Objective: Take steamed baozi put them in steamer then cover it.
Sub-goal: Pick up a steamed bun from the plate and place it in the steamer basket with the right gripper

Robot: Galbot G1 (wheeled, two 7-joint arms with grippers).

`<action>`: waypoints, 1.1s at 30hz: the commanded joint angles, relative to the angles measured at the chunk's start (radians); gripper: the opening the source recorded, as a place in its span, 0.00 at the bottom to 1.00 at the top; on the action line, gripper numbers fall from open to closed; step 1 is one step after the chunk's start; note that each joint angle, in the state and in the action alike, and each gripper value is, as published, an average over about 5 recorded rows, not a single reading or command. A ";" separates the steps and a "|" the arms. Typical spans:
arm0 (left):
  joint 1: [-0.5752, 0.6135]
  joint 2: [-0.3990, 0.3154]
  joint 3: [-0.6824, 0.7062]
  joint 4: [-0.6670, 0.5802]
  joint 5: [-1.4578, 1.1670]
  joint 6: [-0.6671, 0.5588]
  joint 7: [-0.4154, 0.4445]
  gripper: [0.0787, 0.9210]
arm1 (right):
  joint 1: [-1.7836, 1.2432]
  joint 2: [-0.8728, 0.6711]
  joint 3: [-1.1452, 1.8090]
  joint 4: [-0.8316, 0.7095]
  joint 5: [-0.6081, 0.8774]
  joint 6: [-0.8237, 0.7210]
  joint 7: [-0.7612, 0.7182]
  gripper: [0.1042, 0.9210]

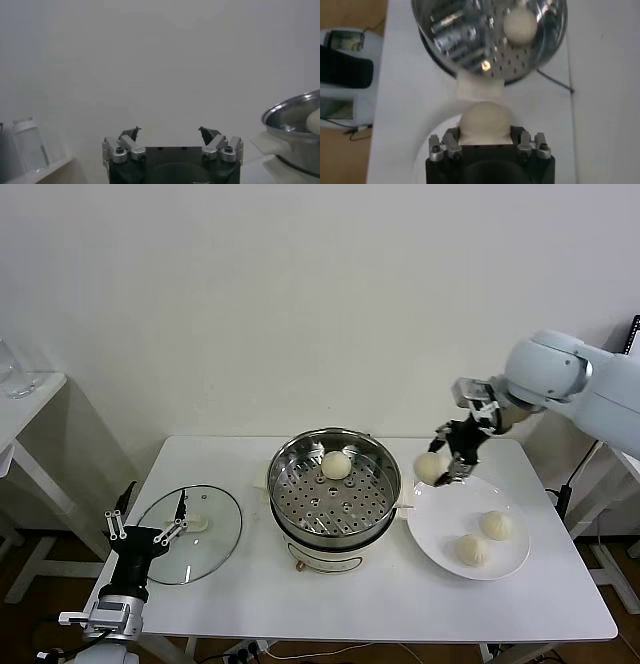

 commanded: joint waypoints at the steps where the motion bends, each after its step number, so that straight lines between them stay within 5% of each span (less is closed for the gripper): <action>1: -0.003 -0.001 -0.023 -0.008 -0.017 0.002 0.001 0.88 | 0.081 0.300 -0.058 0.020 0.148 -0.149 0.060 0.70; 16: -0.009 -0.001 -0.065 0.004 -0.032 0.005 0.010 0.88 | -0.219 0.658 0.052 -0.348 -0.022 -0.159 0.068 0.70; 33: -0.011 -0.001 -0.081 0.019 -0.037 -0.001 0.017 0.88 | -0.363 0.749 0.135 -0.580 -0.164 -0.117 0.047 0.70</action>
